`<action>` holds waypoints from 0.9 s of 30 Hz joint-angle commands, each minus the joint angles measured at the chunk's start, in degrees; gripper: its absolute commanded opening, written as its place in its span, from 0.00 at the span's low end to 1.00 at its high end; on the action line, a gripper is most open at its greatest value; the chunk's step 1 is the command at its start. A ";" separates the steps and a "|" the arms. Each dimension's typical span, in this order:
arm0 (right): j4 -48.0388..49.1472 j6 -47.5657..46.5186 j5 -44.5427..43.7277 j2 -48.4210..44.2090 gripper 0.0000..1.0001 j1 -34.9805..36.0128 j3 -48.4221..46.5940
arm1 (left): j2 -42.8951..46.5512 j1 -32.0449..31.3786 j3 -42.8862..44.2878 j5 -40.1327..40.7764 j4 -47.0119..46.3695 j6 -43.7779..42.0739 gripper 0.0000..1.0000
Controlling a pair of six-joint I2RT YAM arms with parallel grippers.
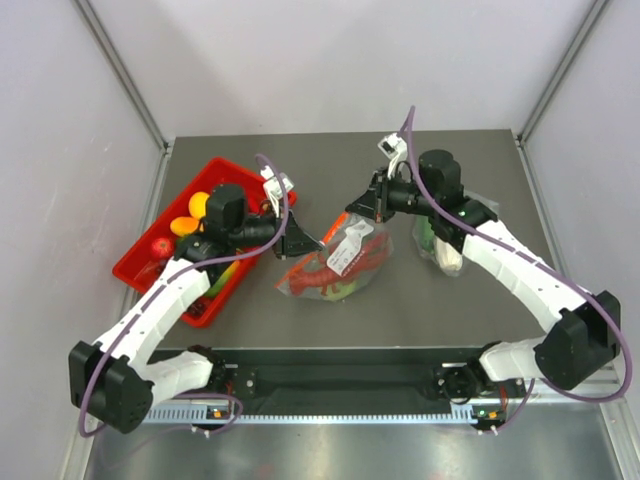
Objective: Open the zip-top bag and remove the fake food
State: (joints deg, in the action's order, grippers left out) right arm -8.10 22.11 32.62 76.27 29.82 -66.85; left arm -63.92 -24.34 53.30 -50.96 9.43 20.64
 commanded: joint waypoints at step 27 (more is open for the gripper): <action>9.05 -3.56 -7.92 13.64 0.00 -9.52 -14.18 | 10.57 -0.01 -4.87 -0.11 11.21 0.45 0.00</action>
State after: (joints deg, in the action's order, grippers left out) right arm -7.42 21.61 33.76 88.79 24.51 -76.09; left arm -56.49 -23.97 49.28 -44.84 13.69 20.86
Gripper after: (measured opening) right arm 0.010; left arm 0.060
